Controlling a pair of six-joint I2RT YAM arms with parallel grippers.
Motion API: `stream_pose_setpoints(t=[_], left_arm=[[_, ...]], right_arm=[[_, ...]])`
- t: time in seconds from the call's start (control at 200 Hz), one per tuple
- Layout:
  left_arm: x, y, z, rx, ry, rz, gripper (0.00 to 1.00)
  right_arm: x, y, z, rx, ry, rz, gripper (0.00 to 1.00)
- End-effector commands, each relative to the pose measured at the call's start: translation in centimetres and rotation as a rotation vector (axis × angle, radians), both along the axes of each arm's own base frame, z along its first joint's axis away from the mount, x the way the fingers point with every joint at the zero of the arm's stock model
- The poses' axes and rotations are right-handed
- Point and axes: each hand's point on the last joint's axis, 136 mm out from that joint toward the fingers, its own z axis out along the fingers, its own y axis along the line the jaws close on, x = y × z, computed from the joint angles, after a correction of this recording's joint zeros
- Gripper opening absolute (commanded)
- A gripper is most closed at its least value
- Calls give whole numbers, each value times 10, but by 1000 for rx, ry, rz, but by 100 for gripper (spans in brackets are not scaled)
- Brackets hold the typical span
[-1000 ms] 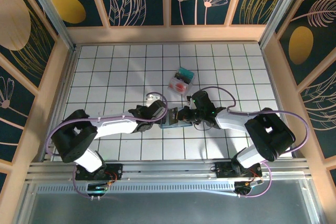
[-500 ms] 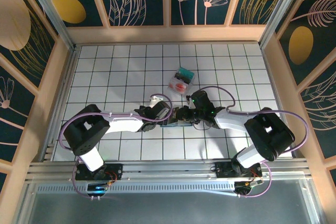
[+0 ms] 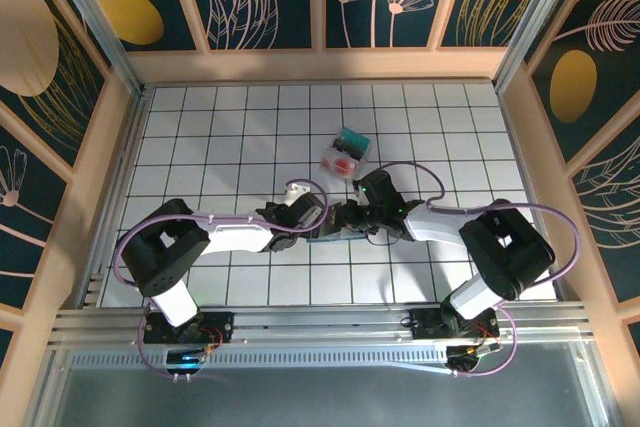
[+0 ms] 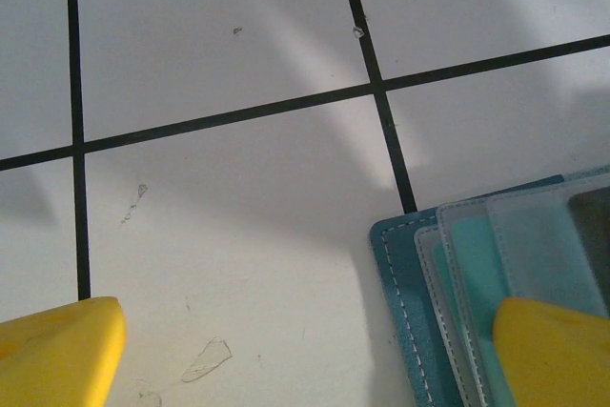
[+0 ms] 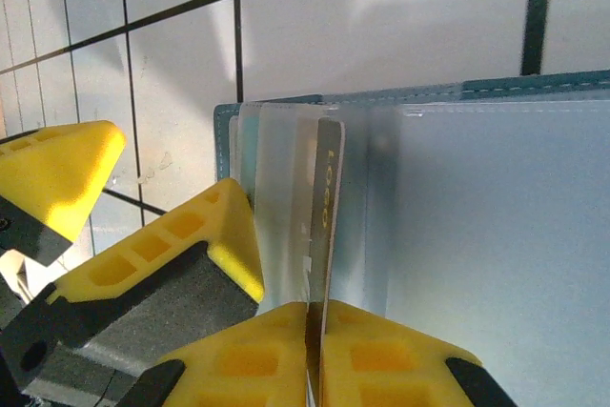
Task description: Take the credit cards out of the card holder
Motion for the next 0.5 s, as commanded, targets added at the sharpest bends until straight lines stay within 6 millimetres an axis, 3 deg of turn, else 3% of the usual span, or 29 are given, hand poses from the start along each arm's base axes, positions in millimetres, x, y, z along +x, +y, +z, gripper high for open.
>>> stream_pose_setpoints(t=[0.0, 0.32, 0.46, 0.495], left_arm=[[-17, 28, -26, 114, 72, 14, 99], [-13, 41, -23, 177, 36, 40, 99], [-10, 45, -19, 210, 5, 34, 99], [-7, 42, -8, 187, -19, 31, 99]], right_arm=[[7, -11, 15, -57, -64, -17, 10], [13, -29, 30, -151, -126, -34, 5], [28, -33, 53, -217, -233, -13, 1], [33, -34, 60, -239, -270, -3, 1]])
